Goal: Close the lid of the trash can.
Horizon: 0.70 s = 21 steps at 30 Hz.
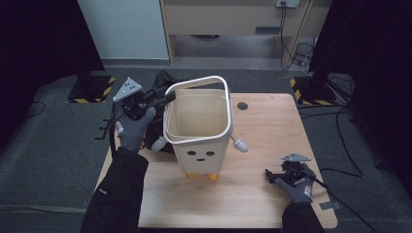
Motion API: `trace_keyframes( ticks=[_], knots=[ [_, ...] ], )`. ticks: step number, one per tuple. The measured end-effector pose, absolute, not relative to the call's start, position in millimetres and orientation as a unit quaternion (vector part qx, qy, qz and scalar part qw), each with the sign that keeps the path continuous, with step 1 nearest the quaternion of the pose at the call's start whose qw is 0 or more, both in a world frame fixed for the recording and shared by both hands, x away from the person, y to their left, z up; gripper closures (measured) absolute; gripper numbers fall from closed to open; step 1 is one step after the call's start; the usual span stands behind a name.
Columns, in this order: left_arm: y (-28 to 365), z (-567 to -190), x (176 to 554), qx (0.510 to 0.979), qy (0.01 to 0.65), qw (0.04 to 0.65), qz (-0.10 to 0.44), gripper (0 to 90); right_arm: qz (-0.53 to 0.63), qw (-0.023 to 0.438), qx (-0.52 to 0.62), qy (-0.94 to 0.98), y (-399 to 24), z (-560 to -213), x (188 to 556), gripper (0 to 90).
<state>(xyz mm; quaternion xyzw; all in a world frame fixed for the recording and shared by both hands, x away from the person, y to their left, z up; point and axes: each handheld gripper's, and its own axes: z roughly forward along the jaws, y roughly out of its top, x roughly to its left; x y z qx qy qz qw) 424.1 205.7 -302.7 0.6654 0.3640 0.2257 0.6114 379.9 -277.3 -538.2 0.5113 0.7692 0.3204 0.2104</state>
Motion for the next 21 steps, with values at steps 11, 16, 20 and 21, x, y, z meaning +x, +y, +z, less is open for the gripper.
trace_keyframes(
  ticks=[11, 16, 20, 21],
  knots=[
    [202.4, -307.9, 418.7, 0.648, 0.383, 0.615, 0.236, 68.2, 0.321, 0.211, 0.511, 0.769, -277.1, -538.4, 379.9, 2.2],
    [199.8, -304.8, 417.8, 0.639, 0.392, 0.613, 0.250, 74.4, 0.321, 0.211, 0.511, 0.769, -277.1, -538.4, 379.9, 2.2],
    [196.2, -302.5, 417.1, 0.644, 0.387, 0.601, 0.272, 80.1, 0.321, 0.211, 0.511, 0.769, -277.1, -538.4, 379.9, 2.2],
    [196.1, -302.5, 417.4, 0.644, 0.388, 0.600, 0.273, 80.5, 0.321, 0.211, 0.511, 0.769, -277.1, -538.4, 379.9, 2.2]
  ],
)
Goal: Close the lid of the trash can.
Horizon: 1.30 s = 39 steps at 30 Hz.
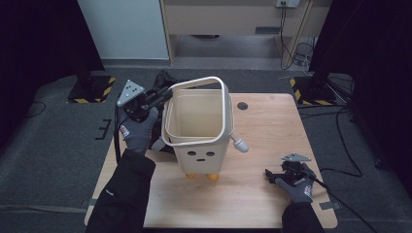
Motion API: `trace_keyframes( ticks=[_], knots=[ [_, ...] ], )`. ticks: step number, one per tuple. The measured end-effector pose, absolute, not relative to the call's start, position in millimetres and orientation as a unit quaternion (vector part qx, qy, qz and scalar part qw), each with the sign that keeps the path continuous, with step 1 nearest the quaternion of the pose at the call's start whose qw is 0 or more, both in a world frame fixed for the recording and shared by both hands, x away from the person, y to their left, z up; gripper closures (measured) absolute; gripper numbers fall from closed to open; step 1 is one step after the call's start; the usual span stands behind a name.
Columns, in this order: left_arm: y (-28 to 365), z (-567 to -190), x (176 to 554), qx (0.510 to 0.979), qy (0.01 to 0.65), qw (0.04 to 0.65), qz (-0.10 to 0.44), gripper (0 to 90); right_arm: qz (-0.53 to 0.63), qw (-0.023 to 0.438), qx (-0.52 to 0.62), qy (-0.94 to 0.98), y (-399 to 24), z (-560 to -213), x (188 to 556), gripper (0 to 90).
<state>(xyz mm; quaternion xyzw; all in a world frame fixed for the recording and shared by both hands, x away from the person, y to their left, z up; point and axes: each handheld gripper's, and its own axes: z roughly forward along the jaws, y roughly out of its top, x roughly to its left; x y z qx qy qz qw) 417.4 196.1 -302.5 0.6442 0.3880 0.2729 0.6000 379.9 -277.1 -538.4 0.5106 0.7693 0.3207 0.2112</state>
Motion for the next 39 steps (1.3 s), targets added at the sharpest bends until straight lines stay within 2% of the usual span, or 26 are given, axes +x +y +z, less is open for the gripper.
trace_keyframes(
  ticks=[9, 24, 39],
  knots=[
    [195.9, -298.8, 417.2, 0.644, 0.392, 0.597, 0.275, 80.8, 0.321, 0.212, 0.510, 0.769, -277.1, -538.5, 380.0, 2.2],
    [187.6, -260.4, 420.5, 0.666, 0.388, 0.578, 0.269, 80.6, 0.322, 0.209, 0.512, 0.768, -276.8, -538.3, 379.8, 2.3],
    [177.4, -263.2, 435.5, 0.687, 0.393, 0.555, 0.255, 79.1, 0.322, 0.209, 0.510, 0.770, -276.8, -538.3, 379.7, 2.4]
  ],
)
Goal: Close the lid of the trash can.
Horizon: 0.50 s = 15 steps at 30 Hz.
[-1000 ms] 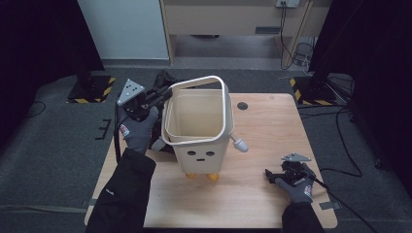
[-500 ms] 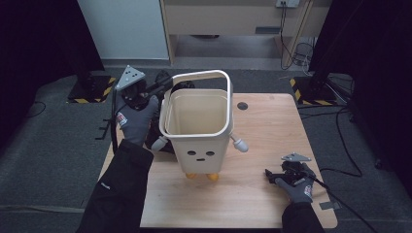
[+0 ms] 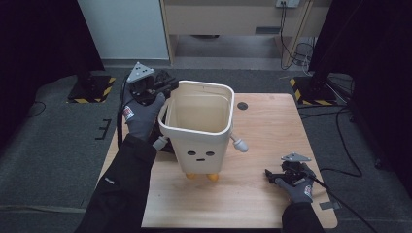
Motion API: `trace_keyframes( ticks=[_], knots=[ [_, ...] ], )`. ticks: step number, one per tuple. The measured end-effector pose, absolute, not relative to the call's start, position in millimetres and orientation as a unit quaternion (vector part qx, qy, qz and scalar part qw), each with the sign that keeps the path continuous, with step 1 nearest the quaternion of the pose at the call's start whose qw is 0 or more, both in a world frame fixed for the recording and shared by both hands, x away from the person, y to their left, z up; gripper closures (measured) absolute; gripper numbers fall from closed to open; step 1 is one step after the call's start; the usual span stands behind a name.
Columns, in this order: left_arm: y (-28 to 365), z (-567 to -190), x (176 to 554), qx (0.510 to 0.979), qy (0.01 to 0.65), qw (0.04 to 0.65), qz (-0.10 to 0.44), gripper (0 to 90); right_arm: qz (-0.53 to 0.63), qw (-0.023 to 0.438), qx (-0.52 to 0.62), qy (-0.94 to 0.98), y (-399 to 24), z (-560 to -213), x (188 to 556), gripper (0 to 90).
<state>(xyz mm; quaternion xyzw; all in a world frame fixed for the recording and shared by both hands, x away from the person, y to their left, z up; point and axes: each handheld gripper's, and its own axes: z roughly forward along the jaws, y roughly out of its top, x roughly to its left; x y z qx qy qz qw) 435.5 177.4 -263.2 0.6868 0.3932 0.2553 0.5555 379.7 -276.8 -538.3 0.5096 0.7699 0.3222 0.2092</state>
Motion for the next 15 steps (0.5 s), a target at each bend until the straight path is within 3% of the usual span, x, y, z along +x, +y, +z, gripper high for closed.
trace_keyframes(
  ticks=[9, 15],
  knots=[
    [179.9, -265.5, 441.0, 0.695, 0.379, 0.556, 0.253, 67.3, 0.322, 0.210, 0.508, 0.771, -276.9, -538.3, 379.9, 2.4],
    [181.8, -270.2, 446.2, 0.699, 0.377, 0.559, 0.238, 64.1, 0.322, 0.211, 0.507, 0.771, -277.0, -538.5, 380.1, 2.4]
  ],
)
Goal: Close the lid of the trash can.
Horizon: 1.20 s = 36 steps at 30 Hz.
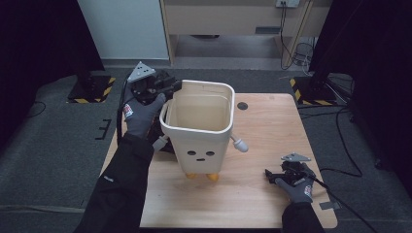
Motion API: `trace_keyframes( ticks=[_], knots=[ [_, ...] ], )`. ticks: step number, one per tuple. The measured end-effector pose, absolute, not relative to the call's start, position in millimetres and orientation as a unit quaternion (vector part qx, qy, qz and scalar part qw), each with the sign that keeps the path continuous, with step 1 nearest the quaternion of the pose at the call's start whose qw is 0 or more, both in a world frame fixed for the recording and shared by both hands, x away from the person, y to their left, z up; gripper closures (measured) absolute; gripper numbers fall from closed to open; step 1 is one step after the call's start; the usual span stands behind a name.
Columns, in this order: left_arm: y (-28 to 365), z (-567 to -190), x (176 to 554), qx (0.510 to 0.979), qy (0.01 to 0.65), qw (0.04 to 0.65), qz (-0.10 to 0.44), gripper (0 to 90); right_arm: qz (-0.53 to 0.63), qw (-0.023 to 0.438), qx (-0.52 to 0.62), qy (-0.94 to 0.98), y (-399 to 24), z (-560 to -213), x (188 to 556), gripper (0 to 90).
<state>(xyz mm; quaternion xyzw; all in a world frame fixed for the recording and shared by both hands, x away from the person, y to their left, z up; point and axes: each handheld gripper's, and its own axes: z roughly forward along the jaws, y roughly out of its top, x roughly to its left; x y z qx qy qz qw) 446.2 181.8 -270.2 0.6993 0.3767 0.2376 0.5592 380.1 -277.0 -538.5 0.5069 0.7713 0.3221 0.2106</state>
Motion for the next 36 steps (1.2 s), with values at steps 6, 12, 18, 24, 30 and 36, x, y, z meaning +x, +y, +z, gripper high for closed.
trace_keyframes(
  ticks=[6, 12, 18, 24, 30, 36],
  knots=[
    [177.9, -269.9, 444.8, 0.698, 0.366, 0.557, 0.262, 75.9, 0.322, 0.209, 0.508, 0.771, -276.8, -538.3, 380.0, 2.4],
    [174.2, -270.0, 440.7, 0.690, 0.378, 0.549, 0.283, 76.3, 0.322, 0.210, 0.507, 0.771, -276.9, -538.5, 380.1, 2.4],
    [180.0, -276.8, 438.3, 0.689, 0.385, 0.551, 0.271, 76.2, 0.322, 0.209, 0.508, 0.771, -276.8, -538.3, 380.0, 2.4],
    [181.6, -284.0, 434.3, 0.687, 0.381, 0.558, 0.268, 70.7, 0.322, 0.211, 0.507, 0.772, -277.0, -538.5, 380.1, 2.4],
    [194.5, -284.4, 422.7, 0.666, 0.370, 0.588, 0.272, 59.4, 0.322, 0.210, 0.508, 0.771, -276.8, -538.3, 380.0, 2.4],
    [205.4, -286.6, 410.0, 0.657, 0.357, 0.601, 0.281, 49.9, 0.322, 0.211, 0.507, 0.772, -276.9, -538.5, 380.1, 2.4]
  ],
)
